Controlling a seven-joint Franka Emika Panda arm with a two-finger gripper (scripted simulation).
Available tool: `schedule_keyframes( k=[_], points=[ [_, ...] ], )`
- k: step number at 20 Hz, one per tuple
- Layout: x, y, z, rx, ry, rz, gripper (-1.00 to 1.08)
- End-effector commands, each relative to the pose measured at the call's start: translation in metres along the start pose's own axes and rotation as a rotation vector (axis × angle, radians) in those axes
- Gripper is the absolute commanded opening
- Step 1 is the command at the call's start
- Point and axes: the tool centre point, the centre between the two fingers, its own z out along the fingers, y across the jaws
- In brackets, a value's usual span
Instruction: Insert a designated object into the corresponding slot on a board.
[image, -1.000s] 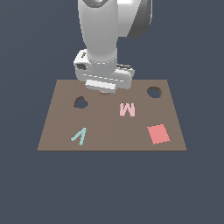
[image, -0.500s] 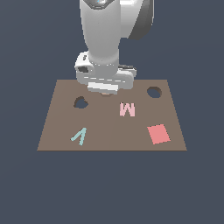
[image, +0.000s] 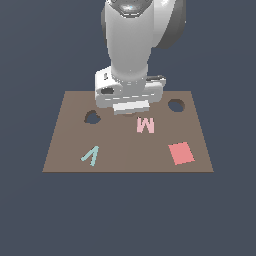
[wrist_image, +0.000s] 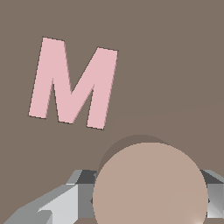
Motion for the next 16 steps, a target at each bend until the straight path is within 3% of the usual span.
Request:
schedule_keyframes(
  k=[1, 9, 16],
  points=[
    [0.009, -0.010, -0.001, 0.000, 0.001, -0.101, -1.00],
    [0.033, -0.060, -0.003, 0.000, 0.001, -0.516, -1.00],
    [0.035, -0.110, -0.006, -0.001, 0.002, -0.893, -1.00]
  ],
)
